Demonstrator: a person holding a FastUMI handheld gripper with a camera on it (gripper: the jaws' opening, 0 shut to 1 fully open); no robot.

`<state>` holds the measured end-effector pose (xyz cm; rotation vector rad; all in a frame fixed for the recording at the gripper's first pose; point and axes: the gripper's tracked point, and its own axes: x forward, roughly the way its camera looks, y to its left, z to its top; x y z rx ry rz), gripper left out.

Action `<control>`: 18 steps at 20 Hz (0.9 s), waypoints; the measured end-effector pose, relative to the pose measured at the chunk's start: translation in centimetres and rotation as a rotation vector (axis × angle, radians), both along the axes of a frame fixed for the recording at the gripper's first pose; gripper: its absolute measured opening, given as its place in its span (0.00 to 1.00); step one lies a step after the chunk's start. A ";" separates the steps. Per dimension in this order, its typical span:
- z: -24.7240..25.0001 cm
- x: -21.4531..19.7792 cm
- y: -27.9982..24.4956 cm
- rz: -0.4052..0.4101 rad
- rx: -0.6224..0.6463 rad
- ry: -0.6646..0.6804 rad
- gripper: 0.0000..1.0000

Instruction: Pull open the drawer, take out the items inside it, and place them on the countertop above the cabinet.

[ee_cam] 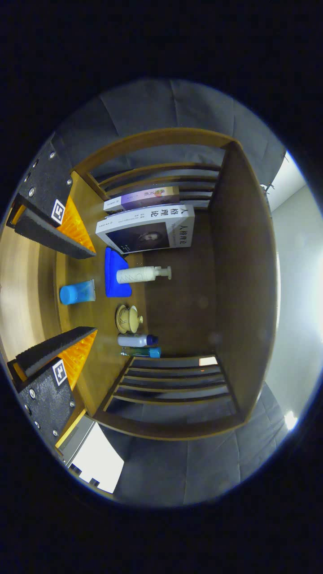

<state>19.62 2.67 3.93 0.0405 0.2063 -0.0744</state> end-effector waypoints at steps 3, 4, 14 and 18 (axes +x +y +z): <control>-0.1 -3.6 -1.0 -0.031 -0.005 -0.025 0.94; 0.0 -4.6 -1.4 -0.042 0.001 -0.034 0.94; -2.6 -13.8 -2.2 -0.069 0.008 -0.089 0.94; -5.0 -16.5 -1.8 -0.055 -0.007 -0.060 0.94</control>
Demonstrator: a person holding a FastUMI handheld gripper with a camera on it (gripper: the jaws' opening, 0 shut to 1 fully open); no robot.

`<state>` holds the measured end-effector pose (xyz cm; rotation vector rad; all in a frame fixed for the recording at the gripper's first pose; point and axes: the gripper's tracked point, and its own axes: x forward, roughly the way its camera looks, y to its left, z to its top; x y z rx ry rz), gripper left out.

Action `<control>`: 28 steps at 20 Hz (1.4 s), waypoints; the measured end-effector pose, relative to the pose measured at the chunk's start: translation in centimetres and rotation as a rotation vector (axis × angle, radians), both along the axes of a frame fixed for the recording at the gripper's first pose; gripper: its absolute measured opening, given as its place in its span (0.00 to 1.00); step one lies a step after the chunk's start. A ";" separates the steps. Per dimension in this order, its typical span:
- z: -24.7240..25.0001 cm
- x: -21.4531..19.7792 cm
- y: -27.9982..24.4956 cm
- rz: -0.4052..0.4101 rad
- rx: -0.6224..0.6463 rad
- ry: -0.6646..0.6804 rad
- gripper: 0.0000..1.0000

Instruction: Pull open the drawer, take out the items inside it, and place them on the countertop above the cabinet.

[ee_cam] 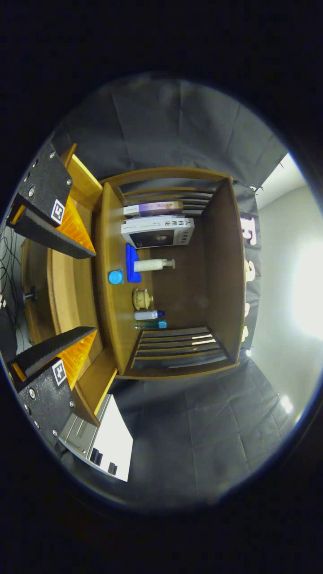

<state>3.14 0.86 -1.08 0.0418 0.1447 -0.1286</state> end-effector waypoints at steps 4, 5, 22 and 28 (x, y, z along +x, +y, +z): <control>-2.5 -1.8 0.8 0.046 -0.021 0.033 0.93; -3.1 -2.2 0.8 0.051 -0.035 0.047 0.94; -9.5 -1.7 2.5 0.139 -0.059 0.192 0.93; -9.7 -0.2 2.6 0.133 -0.027 0.198 0.93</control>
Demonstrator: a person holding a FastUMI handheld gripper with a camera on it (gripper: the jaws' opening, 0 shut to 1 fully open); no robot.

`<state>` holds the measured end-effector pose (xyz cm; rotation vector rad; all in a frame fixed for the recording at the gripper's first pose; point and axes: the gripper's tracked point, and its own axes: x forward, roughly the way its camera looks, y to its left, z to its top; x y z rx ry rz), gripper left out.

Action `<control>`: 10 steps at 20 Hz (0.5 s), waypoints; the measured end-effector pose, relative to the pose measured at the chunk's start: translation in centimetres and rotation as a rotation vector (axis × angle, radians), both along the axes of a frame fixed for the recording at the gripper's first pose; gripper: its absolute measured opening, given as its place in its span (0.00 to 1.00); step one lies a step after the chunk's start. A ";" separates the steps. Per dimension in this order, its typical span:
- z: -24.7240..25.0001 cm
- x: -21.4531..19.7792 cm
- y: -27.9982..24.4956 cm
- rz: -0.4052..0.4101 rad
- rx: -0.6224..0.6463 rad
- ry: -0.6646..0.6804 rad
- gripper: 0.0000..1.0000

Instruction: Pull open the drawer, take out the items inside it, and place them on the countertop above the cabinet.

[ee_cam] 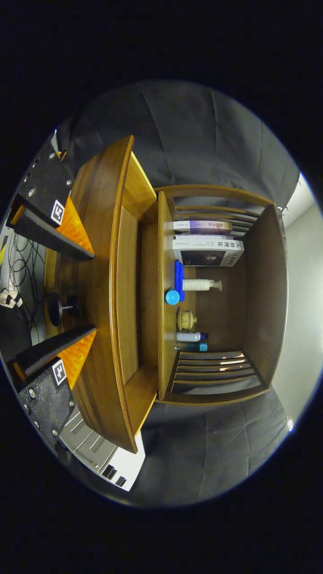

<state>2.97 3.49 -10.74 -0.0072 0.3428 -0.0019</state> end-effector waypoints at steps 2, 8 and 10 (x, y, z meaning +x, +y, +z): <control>0.1 1.2 0.1 0.000 0.002 -0.005 0.93; 0.2 5.1 -0.1 -0.001 0.031 -0.031 0.93; 0.2 6.1 0.0 0.000 0.027 -0.034 0.93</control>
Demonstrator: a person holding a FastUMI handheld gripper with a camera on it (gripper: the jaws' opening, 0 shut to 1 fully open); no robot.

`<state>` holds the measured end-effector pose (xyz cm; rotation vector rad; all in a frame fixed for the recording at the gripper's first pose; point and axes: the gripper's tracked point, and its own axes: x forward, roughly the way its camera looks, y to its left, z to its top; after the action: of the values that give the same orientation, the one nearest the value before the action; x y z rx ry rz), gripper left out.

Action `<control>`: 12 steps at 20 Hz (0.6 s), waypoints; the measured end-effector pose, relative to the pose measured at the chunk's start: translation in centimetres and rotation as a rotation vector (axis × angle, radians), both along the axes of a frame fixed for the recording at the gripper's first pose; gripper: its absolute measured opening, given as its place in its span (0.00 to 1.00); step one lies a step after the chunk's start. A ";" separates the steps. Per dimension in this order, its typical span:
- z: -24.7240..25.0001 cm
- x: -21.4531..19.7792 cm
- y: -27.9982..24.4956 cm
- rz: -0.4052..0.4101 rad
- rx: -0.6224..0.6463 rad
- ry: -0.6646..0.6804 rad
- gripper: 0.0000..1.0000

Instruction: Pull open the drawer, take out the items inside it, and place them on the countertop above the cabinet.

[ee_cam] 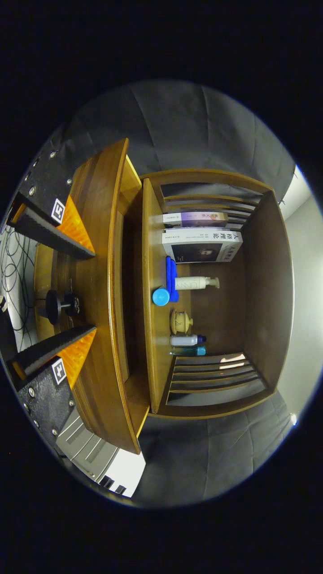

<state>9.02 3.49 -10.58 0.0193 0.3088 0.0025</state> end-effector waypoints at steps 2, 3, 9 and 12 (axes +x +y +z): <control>-0.2 1.1 0.0 0.001 0.000 -0.002 0.93; -0.2 1.6 0.0 0.004 -0.002 -0.003 0.93; -0.6 4.5 -0.3 0.013 -0.012 -0.020 0.94; -0.7 5.9 -0.5 0.018 -0.014 -0.029 0.94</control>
<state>14.93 3.02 -11.25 0.0022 0.2804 0.0179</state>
